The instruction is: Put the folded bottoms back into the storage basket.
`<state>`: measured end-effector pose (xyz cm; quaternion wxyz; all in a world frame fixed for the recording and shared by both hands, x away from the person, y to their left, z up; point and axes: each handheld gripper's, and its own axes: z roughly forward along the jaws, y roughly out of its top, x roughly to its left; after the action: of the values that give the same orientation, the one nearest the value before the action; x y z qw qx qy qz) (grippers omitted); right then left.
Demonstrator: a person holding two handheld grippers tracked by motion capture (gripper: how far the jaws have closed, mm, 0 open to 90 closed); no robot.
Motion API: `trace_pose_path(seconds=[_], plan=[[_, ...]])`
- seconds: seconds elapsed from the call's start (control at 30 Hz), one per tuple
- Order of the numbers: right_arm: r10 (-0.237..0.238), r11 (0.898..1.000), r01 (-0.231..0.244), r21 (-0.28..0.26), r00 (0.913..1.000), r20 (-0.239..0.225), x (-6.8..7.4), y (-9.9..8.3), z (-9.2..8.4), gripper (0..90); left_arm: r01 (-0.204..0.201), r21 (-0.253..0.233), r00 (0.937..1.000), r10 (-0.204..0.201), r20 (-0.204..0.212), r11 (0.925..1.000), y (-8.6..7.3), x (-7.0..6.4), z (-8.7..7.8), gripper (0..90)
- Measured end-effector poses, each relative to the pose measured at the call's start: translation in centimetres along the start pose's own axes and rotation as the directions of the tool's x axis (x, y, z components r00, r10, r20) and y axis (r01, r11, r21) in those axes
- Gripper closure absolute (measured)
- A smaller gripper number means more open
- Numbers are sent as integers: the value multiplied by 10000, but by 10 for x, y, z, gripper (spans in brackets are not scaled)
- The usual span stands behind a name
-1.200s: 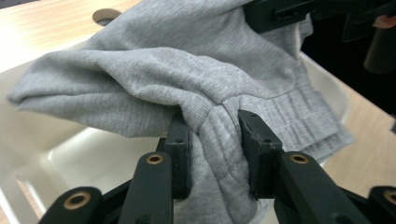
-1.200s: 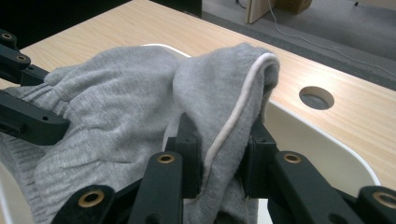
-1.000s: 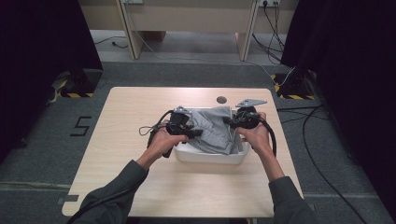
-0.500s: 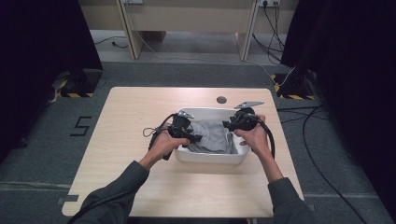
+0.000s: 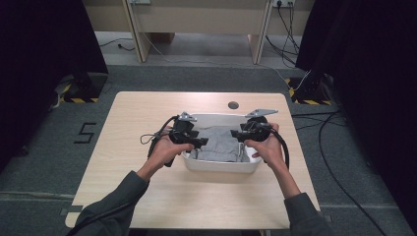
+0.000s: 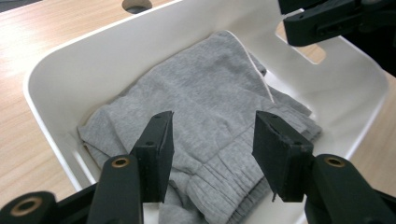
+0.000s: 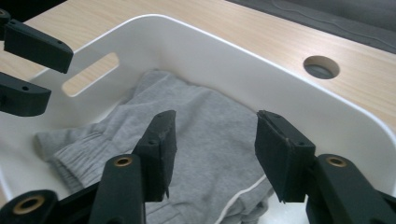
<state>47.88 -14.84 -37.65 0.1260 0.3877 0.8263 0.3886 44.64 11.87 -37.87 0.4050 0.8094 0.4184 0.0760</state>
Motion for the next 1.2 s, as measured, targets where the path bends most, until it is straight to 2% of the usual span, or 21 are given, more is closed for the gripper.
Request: trace_pose_path(seconds=[0.27, 0.47, 0.6, 0.77, 1.2], plan=[[36, 9998, -39, -175, 9998, -193, 6, -4, -5, 442, -138, 8, 9994, 137, 319, 9999, -7, -8, -7, 416], [243, 9989, -263, -390, 9984, -514, 9, -7, -10, 433, -184, -313, 9990, 197, 394, 9993, -10, -16, -16, 412], [93, 9979, -133, -641, 9980, -626, 14, -10, -18, 422, -300, -458, 9974, 329, 648, 9985, -18, -24, -26, 386], [34, 9971, -90, -761, 9974, -724, 20, -16, -22, 408, -204, -675, 9959, 262, 866, 9975, -25, -27, -34, 359], [-131, 9952, 44, -978, 9959, -890, 29, -23, -34, 403, -228, -1092, 9946, 336, 982, 9938, -41, -31, -57, 302]])
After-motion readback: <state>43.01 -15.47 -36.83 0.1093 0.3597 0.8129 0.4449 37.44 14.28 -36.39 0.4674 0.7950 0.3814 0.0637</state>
